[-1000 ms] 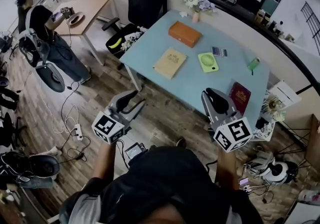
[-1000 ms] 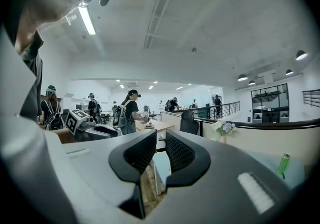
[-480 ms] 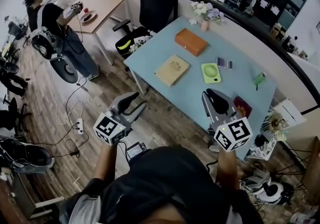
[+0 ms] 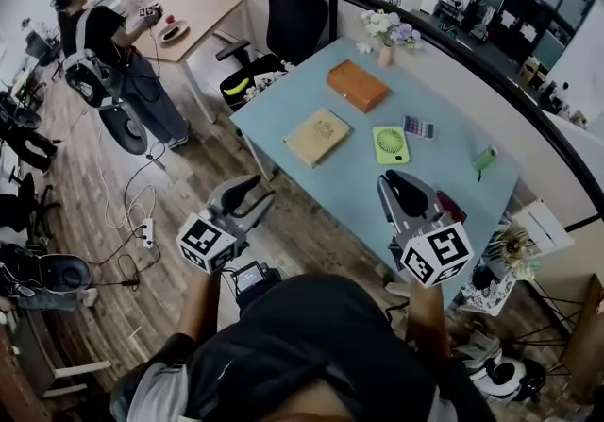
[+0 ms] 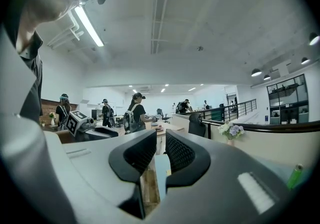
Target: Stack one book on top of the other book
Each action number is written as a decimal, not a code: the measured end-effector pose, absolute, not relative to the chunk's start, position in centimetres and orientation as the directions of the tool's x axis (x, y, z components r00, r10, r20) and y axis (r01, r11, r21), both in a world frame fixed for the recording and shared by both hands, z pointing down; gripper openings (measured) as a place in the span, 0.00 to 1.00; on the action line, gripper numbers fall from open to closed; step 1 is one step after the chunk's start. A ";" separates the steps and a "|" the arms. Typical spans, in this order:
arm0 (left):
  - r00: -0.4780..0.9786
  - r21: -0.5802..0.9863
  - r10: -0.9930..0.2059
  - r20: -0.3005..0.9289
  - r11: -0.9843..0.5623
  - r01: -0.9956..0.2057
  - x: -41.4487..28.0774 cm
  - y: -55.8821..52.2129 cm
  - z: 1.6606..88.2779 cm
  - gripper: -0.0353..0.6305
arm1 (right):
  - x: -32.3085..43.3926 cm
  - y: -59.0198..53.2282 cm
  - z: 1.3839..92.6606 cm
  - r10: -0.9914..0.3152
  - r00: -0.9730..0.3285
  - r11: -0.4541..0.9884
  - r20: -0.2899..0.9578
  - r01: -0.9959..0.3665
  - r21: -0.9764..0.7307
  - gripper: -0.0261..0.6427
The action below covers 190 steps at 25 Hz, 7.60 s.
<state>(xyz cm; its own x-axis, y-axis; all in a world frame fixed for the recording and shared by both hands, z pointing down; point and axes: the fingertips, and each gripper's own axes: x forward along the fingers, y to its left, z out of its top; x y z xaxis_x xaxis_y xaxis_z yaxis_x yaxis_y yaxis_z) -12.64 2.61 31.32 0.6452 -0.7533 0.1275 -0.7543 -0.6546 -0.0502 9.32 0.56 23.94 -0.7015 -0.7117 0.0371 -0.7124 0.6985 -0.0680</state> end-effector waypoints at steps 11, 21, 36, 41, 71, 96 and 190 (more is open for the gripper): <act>0.684 -0.055 -0.720 0.115 -0.692 -0.720 -11.7 0.0 31.4 0.38 | 11.2 0.6 24.0 -0.761 -0.646 0.644 0.050 -0.763 -0.054 0.10; 0.792 -0.044 -0.599 0.117 -0.800 -0.599 -11.6 -5.8 31.7 0.38 | 10.5 -2.0 24.9 -0.848 -0.525 0.521 0.068 -0.851 -0.068 0.10; 0.872 -0.022 -0.478 0.110 -0.878 -0.479 -16.5 -15.6 32.6 0.38 | 4.5 -8.7 25.2 -0.915 -0.395 0.391 0.086 -0.919 -0.059 0.10; 0.896 -0.006 -0.430 0.109 -0.902 -0.432 -17.9 -17.8 33.1 0.38 | 2.7 -9.6 25.5 -0.934 -0.342 0.337 0.101 -0.940 -0.060 0.10; 0.869 0.123 -0.493 0.044 -0.860 -0.495 -25.5 -23.9 37.6 0.38 | -3.5 -17.4 28.0 -0.893 -0.348 0.358 0.286 -0.934 -0.020 0.10; 0.840 0.172 -0.466 0.279 -0.836 -0.521 -19.6 -31.9 47.3 0.38 | -0.8 -28.8 43.3 -0.773 -0.464 0.382 0.432 -0.885 -0.268 0.10; 0.868 0.326 -0.366 0.336 -0.819 -0.472 -9.9 -27.4 53.6 0.34 | 1.8 -20.4 53.2 -0.857 -0.232 -0.085 0.461 -0.818 -0.569 0.23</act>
<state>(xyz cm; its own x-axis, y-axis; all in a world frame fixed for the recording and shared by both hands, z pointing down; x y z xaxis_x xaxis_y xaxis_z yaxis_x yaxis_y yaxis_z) -9.91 -27.44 53.61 0.8677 -0.3664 0.3359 -0.4720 -0.8193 0.3257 1.81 -20.42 53.23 -0.2318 -0.8568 0.4607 -0.8181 -0.0846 -0.5689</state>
